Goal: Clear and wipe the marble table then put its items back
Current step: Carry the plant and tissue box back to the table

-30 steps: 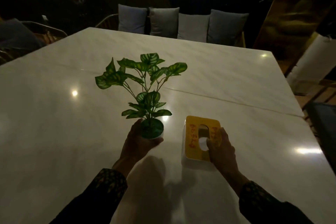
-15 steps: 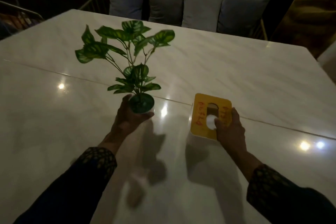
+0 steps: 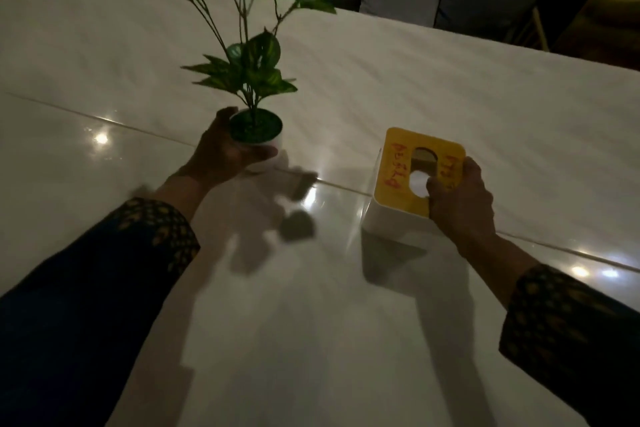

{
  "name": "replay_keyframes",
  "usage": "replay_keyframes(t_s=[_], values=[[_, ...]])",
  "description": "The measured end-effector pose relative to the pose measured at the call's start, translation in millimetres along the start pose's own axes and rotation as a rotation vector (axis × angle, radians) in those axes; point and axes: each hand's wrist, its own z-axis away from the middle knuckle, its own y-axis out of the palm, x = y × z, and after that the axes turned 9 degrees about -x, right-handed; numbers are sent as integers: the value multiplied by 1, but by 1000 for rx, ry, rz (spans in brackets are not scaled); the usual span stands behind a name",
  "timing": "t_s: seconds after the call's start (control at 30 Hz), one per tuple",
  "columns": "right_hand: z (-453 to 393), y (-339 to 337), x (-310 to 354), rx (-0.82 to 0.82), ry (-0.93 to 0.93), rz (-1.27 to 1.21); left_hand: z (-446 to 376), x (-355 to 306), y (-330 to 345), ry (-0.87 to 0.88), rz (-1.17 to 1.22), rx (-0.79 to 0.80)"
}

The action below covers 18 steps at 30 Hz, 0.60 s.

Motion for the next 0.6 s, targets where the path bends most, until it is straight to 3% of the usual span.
replay_keyframes(t_s=[0.3,0.47,0.6], values=[[0,1,-2,-17,2,9,-6,5,5,-28,9,13],[2,-6,0,39,43,-30,1,3,-6,-132,53,162],[15,-26,-2,75,26,-30,22,-7,-25,-253,-98,221]])
